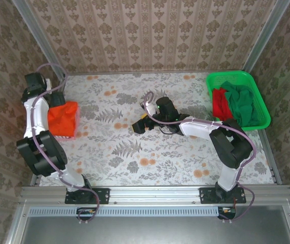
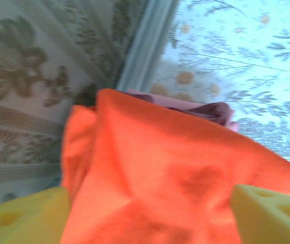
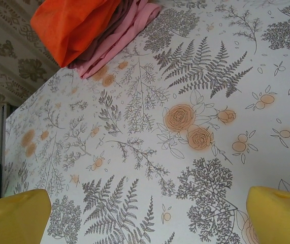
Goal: Fold and stack the t-shirts
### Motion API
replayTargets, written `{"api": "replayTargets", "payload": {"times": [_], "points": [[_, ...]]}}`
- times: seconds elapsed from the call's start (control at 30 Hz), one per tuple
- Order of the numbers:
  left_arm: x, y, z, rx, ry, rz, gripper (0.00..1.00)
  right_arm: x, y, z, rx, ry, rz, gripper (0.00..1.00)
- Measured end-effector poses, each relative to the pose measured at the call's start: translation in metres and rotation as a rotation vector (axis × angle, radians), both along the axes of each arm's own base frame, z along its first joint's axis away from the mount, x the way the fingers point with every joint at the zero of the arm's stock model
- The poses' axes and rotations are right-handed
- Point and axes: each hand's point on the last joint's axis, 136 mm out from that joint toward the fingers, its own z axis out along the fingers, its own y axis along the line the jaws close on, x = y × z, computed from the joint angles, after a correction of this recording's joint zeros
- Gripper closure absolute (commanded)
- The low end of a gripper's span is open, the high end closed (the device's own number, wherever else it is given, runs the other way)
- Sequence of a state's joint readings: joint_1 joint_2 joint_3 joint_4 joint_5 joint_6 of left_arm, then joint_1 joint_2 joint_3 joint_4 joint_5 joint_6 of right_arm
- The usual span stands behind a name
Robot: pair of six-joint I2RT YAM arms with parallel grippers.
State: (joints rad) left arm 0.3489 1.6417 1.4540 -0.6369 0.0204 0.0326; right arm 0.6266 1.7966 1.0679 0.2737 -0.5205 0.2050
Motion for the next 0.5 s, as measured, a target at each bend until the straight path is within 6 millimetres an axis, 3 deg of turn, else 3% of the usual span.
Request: {"api": "replayTargets", "payload": {"times": [0.1, 0.3, 0.5], "points": [[-0.001, 0.005, -0.020, -0.092, 0.008, 0.040, 0.34, 0.000, 0.000, 0.000, 0.000, 0.001, 0.000, 0.00], [-0.012, 0.036, -0.063, -0.206, 0.052, 0.178, 0.34, -0.001, -0.001, -0.003, -0.003, 0.004, 0.000, 0.00], [-0.019, 0.047, -0.080, -0.242, 0.073, 0.255, 0.31, -0.001, -0.001, -0.003, -0.002, 0.003, 0.000, 0.00]]}}
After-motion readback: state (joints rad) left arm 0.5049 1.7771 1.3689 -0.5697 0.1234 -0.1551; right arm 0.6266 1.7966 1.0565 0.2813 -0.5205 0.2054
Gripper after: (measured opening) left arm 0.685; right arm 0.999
